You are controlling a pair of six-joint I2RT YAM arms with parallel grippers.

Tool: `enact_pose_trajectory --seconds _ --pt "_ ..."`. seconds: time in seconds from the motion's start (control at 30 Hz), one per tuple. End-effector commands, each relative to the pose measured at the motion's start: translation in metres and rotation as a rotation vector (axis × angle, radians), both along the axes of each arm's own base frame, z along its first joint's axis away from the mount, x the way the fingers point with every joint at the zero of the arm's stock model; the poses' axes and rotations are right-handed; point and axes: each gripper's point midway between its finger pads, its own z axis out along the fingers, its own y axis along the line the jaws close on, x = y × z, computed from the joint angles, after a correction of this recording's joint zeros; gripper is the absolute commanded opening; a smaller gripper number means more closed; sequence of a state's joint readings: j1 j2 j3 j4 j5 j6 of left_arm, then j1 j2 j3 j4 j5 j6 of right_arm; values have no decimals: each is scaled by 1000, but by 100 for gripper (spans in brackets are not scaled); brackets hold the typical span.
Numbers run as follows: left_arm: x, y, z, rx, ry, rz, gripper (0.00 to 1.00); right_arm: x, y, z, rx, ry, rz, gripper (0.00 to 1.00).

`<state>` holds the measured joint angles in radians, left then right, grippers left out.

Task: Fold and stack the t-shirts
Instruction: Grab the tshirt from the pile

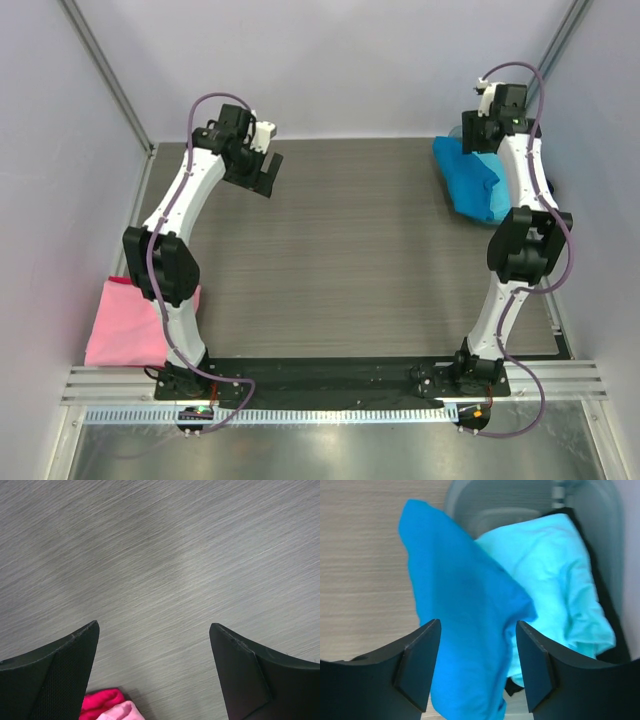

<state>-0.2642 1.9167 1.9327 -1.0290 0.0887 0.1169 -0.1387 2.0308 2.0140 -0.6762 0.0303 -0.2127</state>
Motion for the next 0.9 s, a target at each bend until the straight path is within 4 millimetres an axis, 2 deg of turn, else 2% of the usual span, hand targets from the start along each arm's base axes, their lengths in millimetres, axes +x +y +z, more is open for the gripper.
enact_pose_trajectory --seconds 0.0,0.03,0.17,0.33,0.5,0.57,0.6,0.7,0.73,0.83,0.87 --pt "-4 -2 5 -20 -2 -16 91 3 26 -7 68 36 133 65" --pt "-4 -2 5 -22 -3 -13 91 1 26 -13 71 55 137 62" --pt "-6 1 3 -8 1 -8 91 -2 23 -41 63 123 135 61" --pt "-8 7 1 22 0 -5 91 -1 19 -57 61 160 135 55" --pt "-6 13 0 53 -6 4 91 2 20 -64 70 174 138 42" --pt "-5 15 0 65 -9 6 91 2 21 -65 75 177 145 34" --pt "-5 15 0 69 -12 7 91 2 21 -65 79 178 144 26" --pt "-4 18 2 82 -20 7 91 1 21 -59 77 168 148 1" --pt "-4 18 3 81 -21 7 91 1 22 -55 75 158 152 1" --pt "-4 18 5 80 -28 8 91 4 23 -17 51 70 166 1" --pt "-3 19 6 85 -34 8 91 4 28 14 32 7 178 1"
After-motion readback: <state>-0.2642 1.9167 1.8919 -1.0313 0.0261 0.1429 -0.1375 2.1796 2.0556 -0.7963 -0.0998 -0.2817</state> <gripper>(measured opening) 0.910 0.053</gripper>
